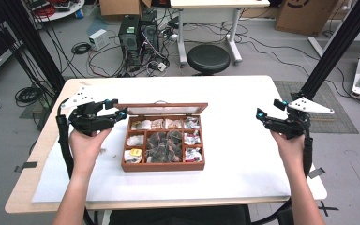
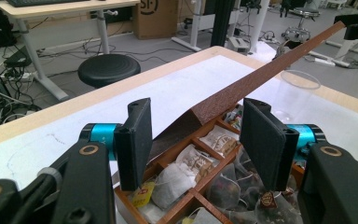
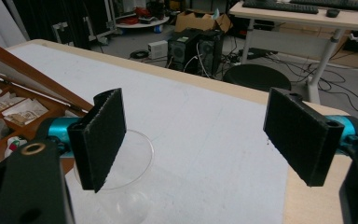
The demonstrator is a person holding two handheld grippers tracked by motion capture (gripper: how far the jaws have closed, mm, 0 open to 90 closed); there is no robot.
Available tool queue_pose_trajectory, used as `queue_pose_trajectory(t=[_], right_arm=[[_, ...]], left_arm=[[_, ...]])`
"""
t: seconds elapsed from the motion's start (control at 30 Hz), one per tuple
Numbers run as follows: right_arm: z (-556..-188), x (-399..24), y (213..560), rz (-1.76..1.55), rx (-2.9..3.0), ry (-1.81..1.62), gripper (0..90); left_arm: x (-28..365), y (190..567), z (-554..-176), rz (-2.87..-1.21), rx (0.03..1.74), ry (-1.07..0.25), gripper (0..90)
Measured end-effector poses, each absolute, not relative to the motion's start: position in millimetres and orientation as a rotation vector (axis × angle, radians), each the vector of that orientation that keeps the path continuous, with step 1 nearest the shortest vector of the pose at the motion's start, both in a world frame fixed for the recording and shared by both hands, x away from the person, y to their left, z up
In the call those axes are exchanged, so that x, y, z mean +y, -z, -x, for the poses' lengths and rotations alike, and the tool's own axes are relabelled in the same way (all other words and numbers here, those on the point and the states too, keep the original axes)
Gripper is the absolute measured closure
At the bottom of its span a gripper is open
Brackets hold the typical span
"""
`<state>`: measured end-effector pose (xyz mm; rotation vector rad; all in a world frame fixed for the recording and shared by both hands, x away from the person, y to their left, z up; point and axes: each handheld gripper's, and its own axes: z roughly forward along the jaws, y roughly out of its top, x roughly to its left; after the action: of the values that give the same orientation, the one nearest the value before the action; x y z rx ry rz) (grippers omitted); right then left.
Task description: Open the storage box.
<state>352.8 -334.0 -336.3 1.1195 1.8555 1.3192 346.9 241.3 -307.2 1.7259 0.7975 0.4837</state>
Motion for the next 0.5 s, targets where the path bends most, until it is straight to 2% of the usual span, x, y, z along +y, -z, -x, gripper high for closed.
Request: queue_pose_trajectory(t=[0.5], right_arm=[[-353, -334, 336, -1.124, 1.854, -1.316, 21.4]], left_arm=[[240, 301, -361, -1.712, 0.804, -0.473, 44.4]])
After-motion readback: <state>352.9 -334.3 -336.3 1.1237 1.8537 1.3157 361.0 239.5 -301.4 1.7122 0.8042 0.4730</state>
